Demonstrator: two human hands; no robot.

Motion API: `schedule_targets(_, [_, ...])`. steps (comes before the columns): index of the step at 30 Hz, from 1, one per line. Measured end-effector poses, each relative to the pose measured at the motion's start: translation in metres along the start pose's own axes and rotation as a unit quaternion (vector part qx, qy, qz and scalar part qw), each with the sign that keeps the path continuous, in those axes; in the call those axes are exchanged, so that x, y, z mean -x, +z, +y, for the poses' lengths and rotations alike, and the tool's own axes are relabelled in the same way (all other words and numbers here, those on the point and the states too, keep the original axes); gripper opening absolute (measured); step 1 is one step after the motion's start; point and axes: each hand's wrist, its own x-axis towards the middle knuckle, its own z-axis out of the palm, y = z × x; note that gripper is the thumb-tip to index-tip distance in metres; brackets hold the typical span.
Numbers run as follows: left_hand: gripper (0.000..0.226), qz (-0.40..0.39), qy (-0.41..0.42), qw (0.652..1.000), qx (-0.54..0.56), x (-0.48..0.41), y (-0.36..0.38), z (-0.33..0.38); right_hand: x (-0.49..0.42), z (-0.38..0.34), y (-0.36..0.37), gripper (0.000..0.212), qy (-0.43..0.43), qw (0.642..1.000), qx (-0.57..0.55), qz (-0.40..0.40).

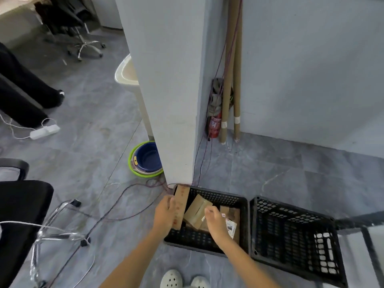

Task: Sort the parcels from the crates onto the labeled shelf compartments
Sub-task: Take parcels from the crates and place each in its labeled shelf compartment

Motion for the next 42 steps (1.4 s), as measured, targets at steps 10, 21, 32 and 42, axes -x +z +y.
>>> schedule_targets(10, [0.055,-0.026,-0.151,0.988,0.004,-0.147,0.111,-0.223,-0.206,0.135,0.158,0.039,0.135,0.990,-0.021,-0.028])
schedule_targets(21, [0.034,-0.046,-0.200,0.976,0.073,-0.164,0.142,-0.291,-0.259,0.208,0.202,0.039,0.187,0.968,-0.157,-0.051])
schedule_targets(32, [0.011,-0.182,-0.169,0.964,0.093,-0.067,0.079,-0.077,-0.094,0.079,0.073,0.036,0.125,0.959,-0.253,0.036])
schedule_targets(42, [0.043,-0.322,-0.022,0.933,0.158,0.004,0.027,0.214,0.044,-0.117,-0.113,0.045,-0.110,0.940,-0.270,0.179])
